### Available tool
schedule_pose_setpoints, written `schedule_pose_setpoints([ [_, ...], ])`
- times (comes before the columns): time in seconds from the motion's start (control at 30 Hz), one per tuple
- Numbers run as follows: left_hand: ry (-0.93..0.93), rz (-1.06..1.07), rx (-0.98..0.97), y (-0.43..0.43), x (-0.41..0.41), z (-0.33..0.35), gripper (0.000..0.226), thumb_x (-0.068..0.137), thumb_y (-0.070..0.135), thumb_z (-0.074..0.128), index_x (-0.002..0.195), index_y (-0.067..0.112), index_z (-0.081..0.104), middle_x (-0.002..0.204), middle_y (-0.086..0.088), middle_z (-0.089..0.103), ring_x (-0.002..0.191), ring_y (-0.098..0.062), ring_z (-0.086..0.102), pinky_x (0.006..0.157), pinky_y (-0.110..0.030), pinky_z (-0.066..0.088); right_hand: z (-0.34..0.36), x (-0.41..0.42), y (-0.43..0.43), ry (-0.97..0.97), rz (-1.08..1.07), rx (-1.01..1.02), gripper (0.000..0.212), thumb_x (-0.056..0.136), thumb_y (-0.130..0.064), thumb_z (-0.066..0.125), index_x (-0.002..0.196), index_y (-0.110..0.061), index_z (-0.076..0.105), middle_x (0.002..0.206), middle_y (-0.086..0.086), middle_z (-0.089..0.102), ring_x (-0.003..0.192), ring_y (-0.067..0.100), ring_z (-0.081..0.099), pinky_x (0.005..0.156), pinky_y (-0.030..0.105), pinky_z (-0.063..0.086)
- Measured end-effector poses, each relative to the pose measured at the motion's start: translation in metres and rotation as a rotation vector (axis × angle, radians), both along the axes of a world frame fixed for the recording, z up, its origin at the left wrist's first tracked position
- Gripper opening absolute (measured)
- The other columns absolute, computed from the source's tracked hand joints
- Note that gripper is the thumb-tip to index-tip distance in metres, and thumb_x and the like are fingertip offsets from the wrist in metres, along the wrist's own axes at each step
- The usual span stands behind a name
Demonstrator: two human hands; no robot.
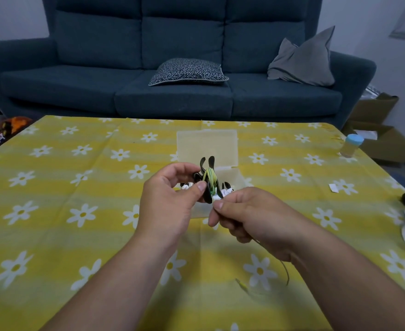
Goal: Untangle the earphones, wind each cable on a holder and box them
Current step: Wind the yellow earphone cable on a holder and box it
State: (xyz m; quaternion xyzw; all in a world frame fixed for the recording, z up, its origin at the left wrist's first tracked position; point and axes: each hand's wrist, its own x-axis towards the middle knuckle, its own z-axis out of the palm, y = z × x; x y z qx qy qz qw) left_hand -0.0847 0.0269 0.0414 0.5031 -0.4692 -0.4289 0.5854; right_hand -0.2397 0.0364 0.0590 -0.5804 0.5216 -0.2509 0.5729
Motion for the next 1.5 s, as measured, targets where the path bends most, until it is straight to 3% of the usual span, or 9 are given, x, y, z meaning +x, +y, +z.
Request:
schedule_pose_setpoints([
  [0.27,-0.271,-0.111,-0.104,0.002,-0.003,0.002,0.032,0.080,-0.006,0.073,0.086,0.025,0.069,0.083,0.013,0.070,0.065,-0.018,0.066,0.063,-0.023,0.053,0.014,-0.011,-0.003,-0.058,-0.069,-0.119,0.033,0.101,-0.016,0.052,0.074,-0.006,0.069,0.051,-0.005,0.035,0.046,0.011,0.025,0.047,0.025,0.018],
  [0.4,-0.277,-0.200,-0.071,0.001,-0.001,0.000,0.037,0.078,-0.009,0.073,0.083,0.027,0.070,0.083,0.006,0.070,0.066,-0.042,0.061,0.065,-0.044,0.056,0.022,-0.023,-0.007,-0.140,-0.166,-0.149,0.031,0.098,-0.015,0.054,0.072,-0.004,0.066,0.050,-0.004,0.031,0.046,0.011,0.022,0.044,0.022,0.018],
  [0.5,-0.237,-0.281,-0.011,0.002,-0.001,0.000,0.035,0.078,-0.012,0.072,0.085,0.022,0.072,0.081,0.005,0.068,0.068,-0.044,0.063,0.064,-0.033,0.058,0.026,-0.033,-0.012,-0.201,-0.255,-0.181,0.030,0.097,-0.015,0.057,0.069,-0.005,0.064,0.049,-0.004,0.031,0.046,0.012,0.021,0.045,0.023,0.016],
  [0.67,-0.042,-0.448,0.069,0.008,-0.002,0.004,0.028,0.080,-0.016,0.067,0.091,0.011,0.070,0.091,-0.014,0.067,0.060,-0.026,0.064,0.062,-0.025,0.053,0.015,-0.039,-0.018,-0.096,-0.383,-0.251,0.025,0.092,-0.020,0.066,0.071,-0.007,0.067,0.050,-0.004,0.030,0.045,0.012,0.022,0.048,0.027,0.020],
  [0.77,0.055,-0.475,0.063,0.009,-0.004,0.007,0.029,0.078,-0.014,0.070,0.089,0.013,0.070,0.084,-0.006,0.067,0.060,-0.022,0.062,0.062,-0.025,0.048,0.008,-0.036,-0.020,-0.073,-0.406,-0.213,0.026,0.093,-0.020,0.066,0.070,-0.009,0.067,0.048,-0.007,0.032,0.042,0.011,0.024,0.047,0.027,0.022],
  [0.9,0.197,-0.440,0.071,0.006,-0.005,0.006,0.026,0.070,0.001,0.071,0.085,0.023,0.074,0.084,-0.005,0.069,0.069,-0.024,0.061,0.073,-0.040,0.047,-0.003,-0.024,-0.018,-0.038,-0.312,-0.115,0.039,0.099,-0.015,0.055,0.060,-0.016,0.063,0.051,-0.006,0.036,0.043,0.010,0.025,0.045,0.025,0.020],
  [1.0,0.228,-0.280,0.080,0.003,-0.004,0.004,0.028,0.077,-0.007,0.073,0.087,0.019,0.070,0.081,0.000,0.070,0.066,-0.020,0.061,0.066,-0.032,0.045,-0.011,-0.012,-0.013,0.003,-0.151,-0.041,0.036,0.102,-0.018,0.047,0.072,-0.011,0.064,0.057,-0.001,0.040,0.047,0.011,0.028,0.046,0.025,0.021],
  [1.27,-0.040,-0.011,0.011,-0.004,0.007,0.000,0.025,0.082,-0.007,0.070,0.091,0.015,0.068,0.091,-0.008,0.070,0.061,-0.010,0.065,0.054,-0.014,0.046,-0.008,0.000,-0.003,0.037,0.108,-0.032,0.031,0.103,-0.017,0.049,0.085,-0.010,0.073,0.056,-0.005,0.041,0.050,0.014,0.028,0.051,0.029,0.022],
  [1.5,-0.408,-0.078,-0.031,-0.004,0.010,-0.004,0.031,0.079,-0.002,0.074,0.086,0.028,0.067,0.082,0.017,0.068,0.060,-0.028,0.062,0.060,-0.035,0.050,0.013,-0.014,-0.003,0.062,0.077,-0.192,0.021,0.095,-0.016,0.062,0.081,-0.012,0.077,0.053,-0.003,0.039,0.054,0.020,0.030,0.053,0.031,0.025],
])
